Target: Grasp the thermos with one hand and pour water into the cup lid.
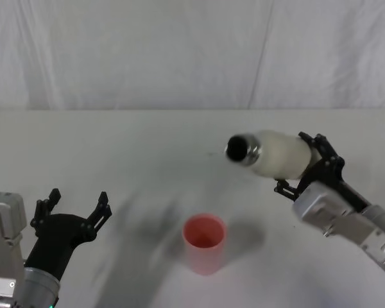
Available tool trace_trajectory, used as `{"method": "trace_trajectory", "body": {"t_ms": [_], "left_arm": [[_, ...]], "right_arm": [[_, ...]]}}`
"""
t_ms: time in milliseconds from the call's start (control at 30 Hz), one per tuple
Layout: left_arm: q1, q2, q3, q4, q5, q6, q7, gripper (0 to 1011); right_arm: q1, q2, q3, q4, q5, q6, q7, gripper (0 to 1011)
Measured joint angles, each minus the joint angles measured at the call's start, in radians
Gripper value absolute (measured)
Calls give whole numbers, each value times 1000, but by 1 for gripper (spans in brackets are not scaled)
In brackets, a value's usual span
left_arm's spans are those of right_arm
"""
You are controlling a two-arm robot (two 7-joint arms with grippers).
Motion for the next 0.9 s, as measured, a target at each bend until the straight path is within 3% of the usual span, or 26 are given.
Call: {"method": "trace_trajectory", "body": {"t_ms": [33, 67, 133, 167, 200, 267, 333, 400, 600, 900], "left_arm": [[0, 0, 0, 0, 0, 0, 0, 1001], [0, 0, 0, 0, 0, 0, 0, 1001], [0, 0, 0, 0, 0, 0, 0, 1001], [0, 0, 0, 0, 0, 0, 0, 1001], [0, 0, 0, 0, 0, 0, 0, 1001], [0, 0, 0, 0, 0, 0, 0, 1001], [0, 0, 0, 0, 0, 0, 0, 1001], [0, 0, 0, 0, 0, 0, 0, 1001], [0, 0, 0, 0, 0, 0, 0, 1001], [0, 0, 0, 0, 0, 0, 0, 1001]], "right_arm": [[-4, -8, 13, -1, 32, 1, 14, 961], [-10, -24, 36, -3, 103, 5, 43, 962], [-15, -39, 58, -3, 160, 12, 67, 962], [-15, -39, 58, -3, 160, 12, 67, 961], [-23, -62, 89, -4, 256, 32, 105, 962], [-29, -82, 116, -4, 336, 55, 133, 961], [-31, -89, 125, -4, 362, 63, 142, 962], [-37, -112, 156, -3, 464, 101, 172, 962], [-42, -141, 194, 8, 611, 167, 203, 961], [-40, -147, 198, 30, 684, 209, 193, 961]]}}
